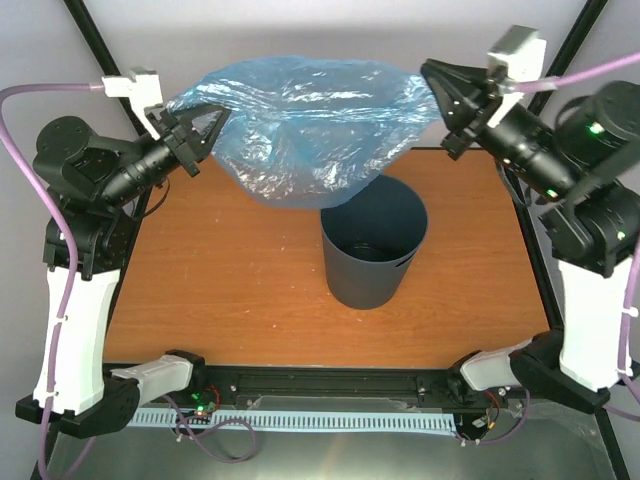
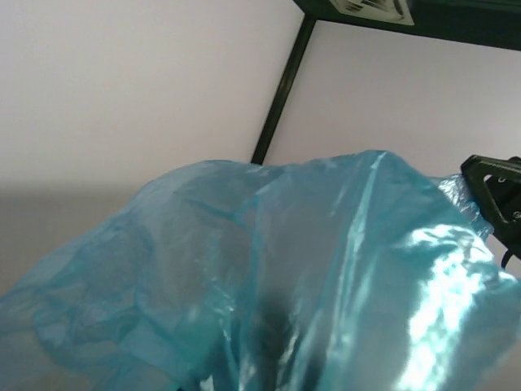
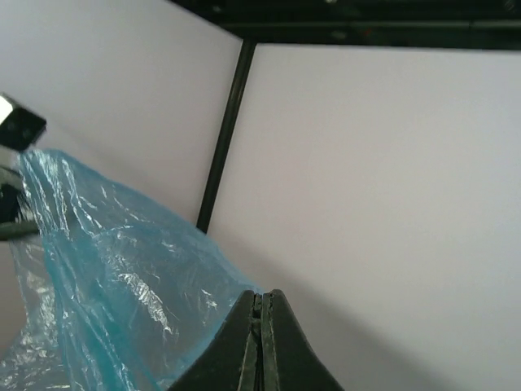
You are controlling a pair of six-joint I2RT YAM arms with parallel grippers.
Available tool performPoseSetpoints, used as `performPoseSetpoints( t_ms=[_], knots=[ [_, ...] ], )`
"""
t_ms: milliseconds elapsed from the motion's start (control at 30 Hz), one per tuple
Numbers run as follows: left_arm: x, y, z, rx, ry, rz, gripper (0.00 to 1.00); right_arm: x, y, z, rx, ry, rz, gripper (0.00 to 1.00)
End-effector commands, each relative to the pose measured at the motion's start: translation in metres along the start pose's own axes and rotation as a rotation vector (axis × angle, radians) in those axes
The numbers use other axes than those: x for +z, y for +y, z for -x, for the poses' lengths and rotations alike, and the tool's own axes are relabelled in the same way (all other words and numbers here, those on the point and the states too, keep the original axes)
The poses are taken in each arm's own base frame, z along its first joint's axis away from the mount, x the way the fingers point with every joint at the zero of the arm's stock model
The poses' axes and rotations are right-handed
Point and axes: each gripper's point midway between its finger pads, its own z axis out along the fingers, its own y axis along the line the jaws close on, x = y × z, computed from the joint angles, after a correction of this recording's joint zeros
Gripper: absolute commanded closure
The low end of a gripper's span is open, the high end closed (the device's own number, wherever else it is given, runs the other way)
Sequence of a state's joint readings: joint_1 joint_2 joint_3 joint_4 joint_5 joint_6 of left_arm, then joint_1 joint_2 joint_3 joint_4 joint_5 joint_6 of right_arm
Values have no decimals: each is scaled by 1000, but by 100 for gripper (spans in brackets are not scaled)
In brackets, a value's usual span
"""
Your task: Put the trash bags into the trash bin
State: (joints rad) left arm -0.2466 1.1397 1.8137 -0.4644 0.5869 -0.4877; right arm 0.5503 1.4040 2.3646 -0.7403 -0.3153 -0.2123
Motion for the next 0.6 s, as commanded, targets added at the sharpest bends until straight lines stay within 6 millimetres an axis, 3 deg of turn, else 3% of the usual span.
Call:
performPoseSetpoints(
  t_ms=[0, 233, 400, 567],
  knots=[
    [0, -31, 17, -29, -27, -147, 99, -22, -12, 25, -17, -62, -94, 97],
    [19, -40, 3, -68, 31, -202, 99, -31, -9, 20, -35, -47, -96, 97],
    [29, -25, -23, -109, 82, -168, 99, -31, -6, 6, -24, -14, -86, 97],
    [34, -13, -34, -115, 97, -129, 99, -35, 1, 7, -22, -17, -58, 97]
  ],
)
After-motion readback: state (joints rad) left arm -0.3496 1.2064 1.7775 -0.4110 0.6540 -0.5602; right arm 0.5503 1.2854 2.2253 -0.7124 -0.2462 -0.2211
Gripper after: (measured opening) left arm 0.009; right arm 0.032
